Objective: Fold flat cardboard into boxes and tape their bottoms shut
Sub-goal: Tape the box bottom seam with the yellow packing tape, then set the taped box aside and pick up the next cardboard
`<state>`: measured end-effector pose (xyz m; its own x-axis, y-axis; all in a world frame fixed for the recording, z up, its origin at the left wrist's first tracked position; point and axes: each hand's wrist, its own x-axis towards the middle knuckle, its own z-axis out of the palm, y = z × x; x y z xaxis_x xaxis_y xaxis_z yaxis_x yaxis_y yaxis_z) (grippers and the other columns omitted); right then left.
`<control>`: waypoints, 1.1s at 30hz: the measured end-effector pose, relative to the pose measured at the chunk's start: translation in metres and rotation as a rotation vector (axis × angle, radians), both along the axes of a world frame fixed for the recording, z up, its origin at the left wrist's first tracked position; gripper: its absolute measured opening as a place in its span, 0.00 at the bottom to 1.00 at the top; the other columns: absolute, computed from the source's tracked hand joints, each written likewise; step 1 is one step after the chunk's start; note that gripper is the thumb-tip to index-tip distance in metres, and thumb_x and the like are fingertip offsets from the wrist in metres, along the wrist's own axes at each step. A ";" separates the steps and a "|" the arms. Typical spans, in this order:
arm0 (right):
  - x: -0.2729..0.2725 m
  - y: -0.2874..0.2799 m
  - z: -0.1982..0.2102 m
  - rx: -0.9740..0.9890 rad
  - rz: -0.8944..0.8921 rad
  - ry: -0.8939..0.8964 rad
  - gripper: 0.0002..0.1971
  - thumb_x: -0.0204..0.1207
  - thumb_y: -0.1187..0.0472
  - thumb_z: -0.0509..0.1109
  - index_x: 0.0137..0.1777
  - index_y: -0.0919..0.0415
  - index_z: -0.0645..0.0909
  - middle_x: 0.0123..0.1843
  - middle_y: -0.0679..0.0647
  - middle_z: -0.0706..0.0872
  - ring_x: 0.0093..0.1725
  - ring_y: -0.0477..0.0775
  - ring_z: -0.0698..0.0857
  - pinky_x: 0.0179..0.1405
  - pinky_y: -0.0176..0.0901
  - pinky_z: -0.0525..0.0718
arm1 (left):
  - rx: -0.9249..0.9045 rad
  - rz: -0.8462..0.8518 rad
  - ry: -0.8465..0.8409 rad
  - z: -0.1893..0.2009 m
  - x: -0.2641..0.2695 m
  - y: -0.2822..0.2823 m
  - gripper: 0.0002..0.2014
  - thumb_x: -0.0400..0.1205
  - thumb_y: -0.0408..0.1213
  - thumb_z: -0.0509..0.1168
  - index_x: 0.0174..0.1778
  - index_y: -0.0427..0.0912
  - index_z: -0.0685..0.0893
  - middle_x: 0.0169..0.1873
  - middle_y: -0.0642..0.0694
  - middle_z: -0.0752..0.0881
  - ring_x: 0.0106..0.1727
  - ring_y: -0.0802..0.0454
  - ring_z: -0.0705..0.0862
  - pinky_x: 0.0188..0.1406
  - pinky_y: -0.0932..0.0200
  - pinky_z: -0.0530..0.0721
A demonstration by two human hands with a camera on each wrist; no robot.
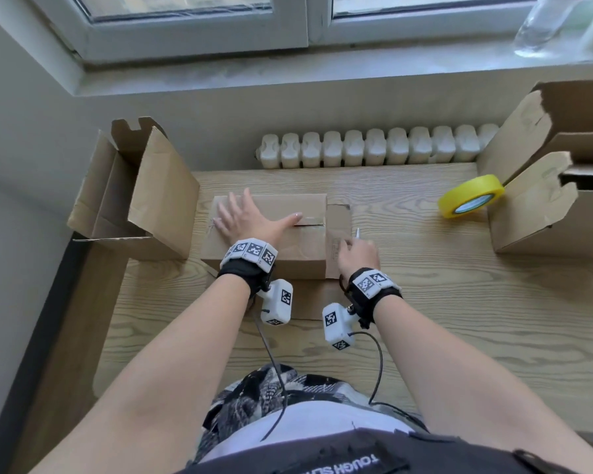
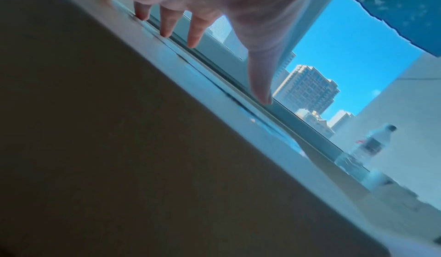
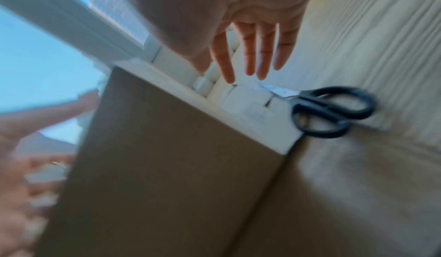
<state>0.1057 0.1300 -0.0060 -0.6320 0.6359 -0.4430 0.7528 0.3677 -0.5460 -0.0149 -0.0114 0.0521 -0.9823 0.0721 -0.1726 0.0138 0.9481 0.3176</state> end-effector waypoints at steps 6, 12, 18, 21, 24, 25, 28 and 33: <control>-0.042 -0.013 0.043 -0.181 -0.020 0.233 0.35 0.80 0.31 0.57 0.73 0.59 0.76 0.70 0.60 0.78 0.70 0.61 0.76 0.69 0.52 0.73 | 0.043 0.235 -0.088 0.008 -0.015 -0.027 0.61 0.66 0.73 0.71 0.86 0.44 0.51 0.86 0.36 0.52 0.85 0.33 0.53 0.83 0.36 0.52; -0.043 -0.034 0.035 -0.136 0.030 0.090 0.44 0.71 0.33 0.72 0.78 0.60 0.63 0.74 0.61 0.72 0.74 0.63 0.73 0.71 0.56 0.74 | 0.028 0.184 -0.134 -0.001 -0.011 -0.045 0.66 0.58 0.77 0.71 0.82 0.35 0.56 0.75 0.33 0.72 0.74 0.35 0.73 0.70 0.43 0.72; -0.042 -0.038 0.035 -0.089 0.026 0.086 0.43 0.73 0.35 0.72 0.80 0.59 0.62 0.76 0.60 0.73 0.74 0.63 0.74 0.70 0.56 0.75 | -0.033 0.183 -0.149 0.003 -0.009 -0.048 0.64 0.56 0.78 0.71 0.77 0.35 0.61 0.71 0.33 0.75 0.71 0.35 0.75 0.68 0.45 0.73; -0.042 -0.038 0.037 -0.105 0.020 0.071 0.44 0.72 0.35 0.73 0.81 0.58 0.62 0.76 0.59 0.73 0.74 0.62 0.74 0.70 0.56 0.76 | -0.025 0.177 -0.160 0.004 -0.009 -0.049 0.63 0.56 0.79 0.70 0.76 0.35 0.63 0.69 0.32 0.77 0.69 0.35 0.76 0.68 0.45 0.72; -0.042 -0.035 0.040 -0.139 0.014 0.082 0.39 0.67 0.32 0.74 0.72 0.55 0.70 0.69 0.56 0.81 0.66 0.60 0.81 0.65 0.55 0.81 | 0.001 0.172 -0.177 0.010 -0.010 -0.050 0.62 0.57 0.79 0.70 0.75 0.34 0.64 0.68 0.33 0.78 0.69 0.34 0.77 0.68 0.44 0.73; -0.041 -0.033 0.044 -0.155 0.001 0.101 0.38 0.66 0.31 0.74 0.70 0.53 0.72 0.65 0.53 0.82 0.64 0.59 0.82 0.62 0.53 0.82 | 0.035 0.175 -0.172 0.015 -0.010 -0.049 0.61 0.58 0.78 0.70 0.75 0.35 0.64 0.69 0.33 0.78 0.70 0.34 0.76 0.69 0.43 0.73; -0.039 -0.023 0.057 -0.211 -0.125 0.228 0.38 0.67 0.27 0.68 0.70 0.52 0.73 0.63 0.50 0.84 0.63 0.58 0.82 0.62 0.52 0.81 | 0.185 0.168 -0.132 0.039 -0.014 -0.046 0.53 0.67 0.78 0.65 0.76 0.38 0.66 0.67 0.37 0.80 0.68 0.35 0.79 0.63 0.45 0.78; -0.040 0.002 0.095 -0.231 -0.427 0.464 0.26 0.83 0.33 0.52 0.53 0.58 0.72 0.45 0.53 0.81 0.48 0.58 0.78 0.45 0.50 0.71 | 0.337 0.184 0.098 0.094 -0.026 -0.028 0.29 0.84 0.67 0.48 0.56 0.43 0.76 0.44 0.46 0.79 0.48 0.41 0.80 0.44 0.53 0.71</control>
<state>0.0658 0.1323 0.0886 -0.5036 0.7939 -0.3408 0.4742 -0.0757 -0.8771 -0.0407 -0.0393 0.1462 -0.9948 -0.0700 -0.0746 -0.1012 0.7801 0.6174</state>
